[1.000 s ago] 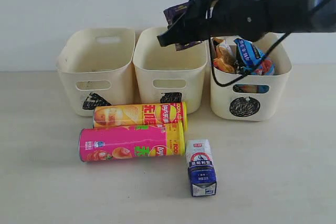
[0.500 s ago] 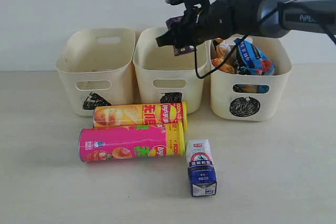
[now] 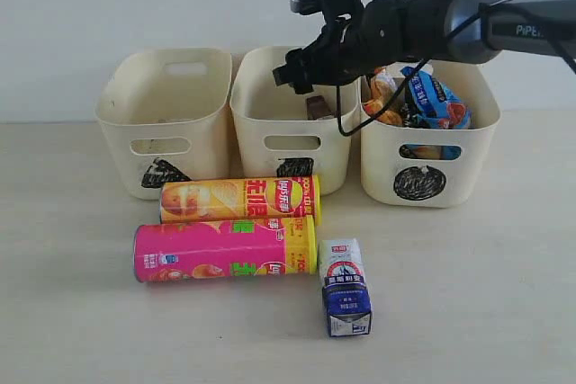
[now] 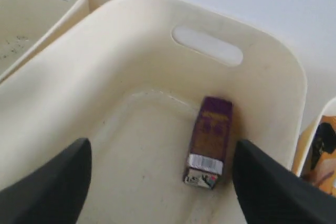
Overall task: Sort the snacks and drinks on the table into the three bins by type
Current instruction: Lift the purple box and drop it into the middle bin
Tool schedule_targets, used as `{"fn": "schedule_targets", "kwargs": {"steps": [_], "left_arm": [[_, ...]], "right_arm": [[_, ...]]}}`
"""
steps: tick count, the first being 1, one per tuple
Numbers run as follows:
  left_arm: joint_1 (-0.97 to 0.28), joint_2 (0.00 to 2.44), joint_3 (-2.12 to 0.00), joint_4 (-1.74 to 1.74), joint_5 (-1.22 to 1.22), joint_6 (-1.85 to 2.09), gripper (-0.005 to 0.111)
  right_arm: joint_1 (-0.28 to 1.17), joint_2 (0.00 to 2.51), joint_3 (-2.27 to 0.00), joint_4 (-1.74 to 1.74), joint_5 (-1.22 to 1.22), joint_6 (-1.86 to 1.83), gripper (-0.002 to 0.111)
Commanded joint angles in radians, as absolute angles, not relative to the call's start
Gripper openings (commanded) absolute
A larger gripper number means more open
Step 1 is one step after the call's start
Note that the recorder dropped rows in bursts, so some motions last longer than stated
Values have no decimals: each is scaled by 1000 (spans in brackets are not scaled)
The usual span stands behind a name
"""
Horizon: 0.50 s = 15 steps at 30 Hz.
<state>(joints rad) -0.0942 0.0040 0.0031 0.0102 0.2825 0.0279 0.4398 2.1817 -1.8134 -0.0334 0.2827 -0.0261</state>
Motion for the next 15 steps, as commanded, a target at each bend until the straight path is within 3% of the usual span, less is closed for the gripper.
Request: {"fn": "schedule_targets", "kwargs": {"steps": [1,15], "left_arm": [[-91,0,0,16,279,19,4],[-91,0,0,16,277,19,4]], "right_arm": [[438,2112,-1822,-40,445,-54,67],[438,1975,-1822,0,1003,-130,63]]}}
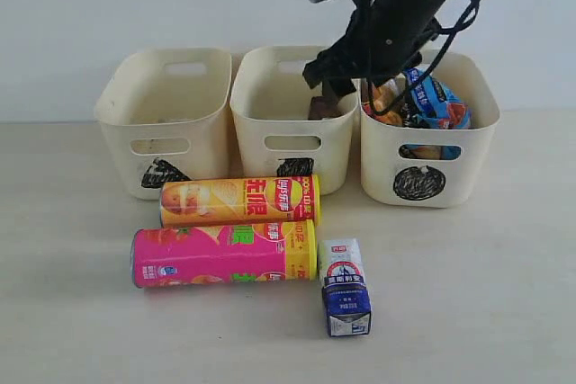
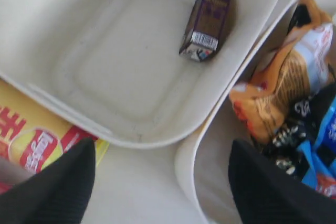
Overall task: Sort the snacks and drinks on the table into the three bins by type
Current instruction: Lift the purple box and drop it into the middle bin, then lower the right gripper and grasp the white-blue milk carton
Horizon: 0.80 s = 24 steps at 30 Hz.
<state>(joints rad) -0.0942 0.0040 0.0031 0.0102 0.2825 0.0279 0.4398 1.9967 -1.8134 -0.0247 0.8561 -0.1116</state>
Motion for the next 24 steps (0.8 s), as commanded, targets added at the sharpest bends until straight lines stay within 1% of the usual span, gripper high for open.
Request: {"fn": "schedule_targets", "kwargs": {"steps": [1,7,14,19,24], "left_arm": [[-91,0,0,16,277,19,4],[-91,0,0,16,277,19,4],[-91,0,0,16,279,19,4],[-91,0,0,16,279,19,4],[-91,0,0,16,279,19,4]], "right_arm": [[438,1975,-1822,11,1041,-132,63],[438,1975,-1822,59,1221,-123,63],[462,1975,-1765,226,1221,-103,63],[539,1975,-1676,170,1221,-61,63],[621,1974,-1624,0,1221,63,63]]}}
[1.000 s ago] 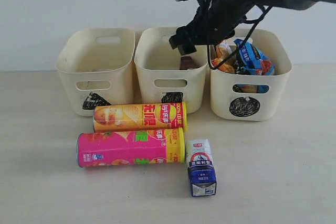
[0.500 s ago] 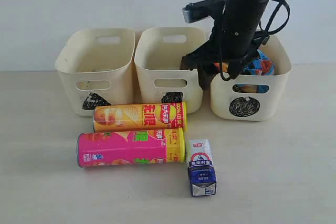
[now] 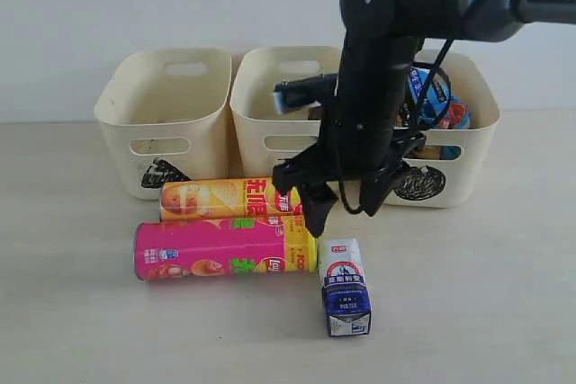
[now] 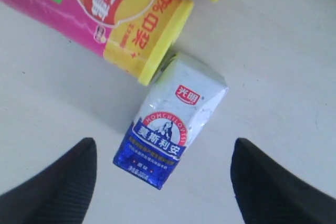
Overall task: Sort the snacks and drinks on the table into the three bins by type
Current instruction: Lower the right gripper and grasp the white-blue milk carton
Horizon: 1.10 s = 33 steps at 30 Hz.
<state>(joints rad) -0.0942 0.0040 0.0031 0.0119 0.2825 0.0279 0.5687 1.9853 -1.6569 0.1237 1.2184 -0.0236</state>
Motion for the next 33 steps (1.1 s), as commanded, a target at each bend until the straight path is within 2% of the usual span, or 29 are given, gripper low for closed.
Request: {"fn": "schedule_targets", "kwargs": {"steps": [1,6,12,22,33], "left_arm": [[-91,0,0,16,279,19,4],[-91,0,0,16,279,19,4],[-91,0,0,16,277,19,4],[-91,0,0,16,279,19,4],[-91,0,0,16,277,19,4]], "right_arm": [[629,1974,-1616,-12,1221,75,63],[649,1957,-1535,0,1211,97,64],[649,1894,-1358,45,918,184,64],[649,1894,-1202,56,698,195,64],[649,1946,-1172,23,654,199,63]]}}
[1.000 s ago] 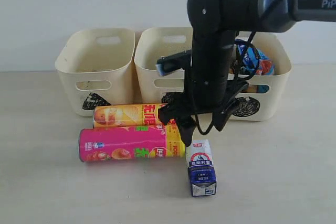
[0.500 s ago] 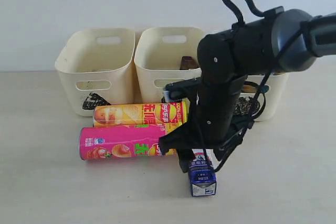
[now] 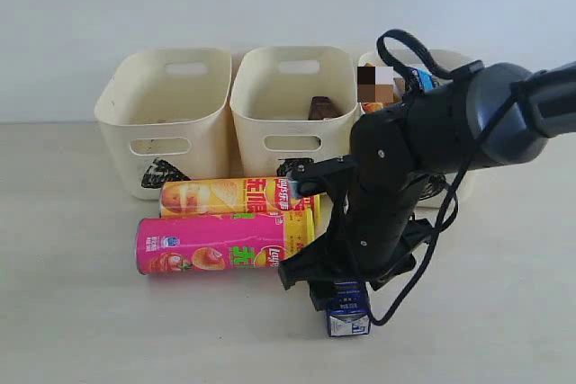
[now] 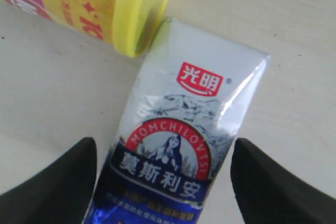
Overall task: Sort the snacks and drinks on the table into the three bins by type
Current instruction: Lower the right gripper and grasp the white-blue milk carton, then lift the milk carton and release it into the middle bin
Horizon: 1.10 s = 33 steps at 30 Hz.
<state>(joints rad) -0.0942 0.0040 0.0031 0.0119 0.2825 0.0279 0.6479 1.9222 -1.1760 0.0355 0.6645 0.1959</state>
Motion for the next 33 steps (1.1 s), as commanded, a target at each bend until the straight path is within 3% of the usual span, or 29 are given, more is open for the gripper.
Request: {"fn": "schedule_targets", "kwargs": {"steps": [1,5,7,23,29,33], "left_arm": [[-91,0,0,16,277,19,4],[-91,0,0,16,277,19,4],[-91,0,0,16,277,19,4],[-91,0,0,16,281,19,4],[-91,0,0,16,279,19,4],[-91,0,0,16,279,19,4]], "right_arm": [[649,1946,-1172,20,654,199,62],[649,1943,-1172,16,670,199,28],[649,1943,-1172,10,682,199,-1],[647,1767,-1172,-242,776,296,0],[647,1642,-1234,-259,632,226,0],[628,1695,-1374,-293,487,207,0]]}}
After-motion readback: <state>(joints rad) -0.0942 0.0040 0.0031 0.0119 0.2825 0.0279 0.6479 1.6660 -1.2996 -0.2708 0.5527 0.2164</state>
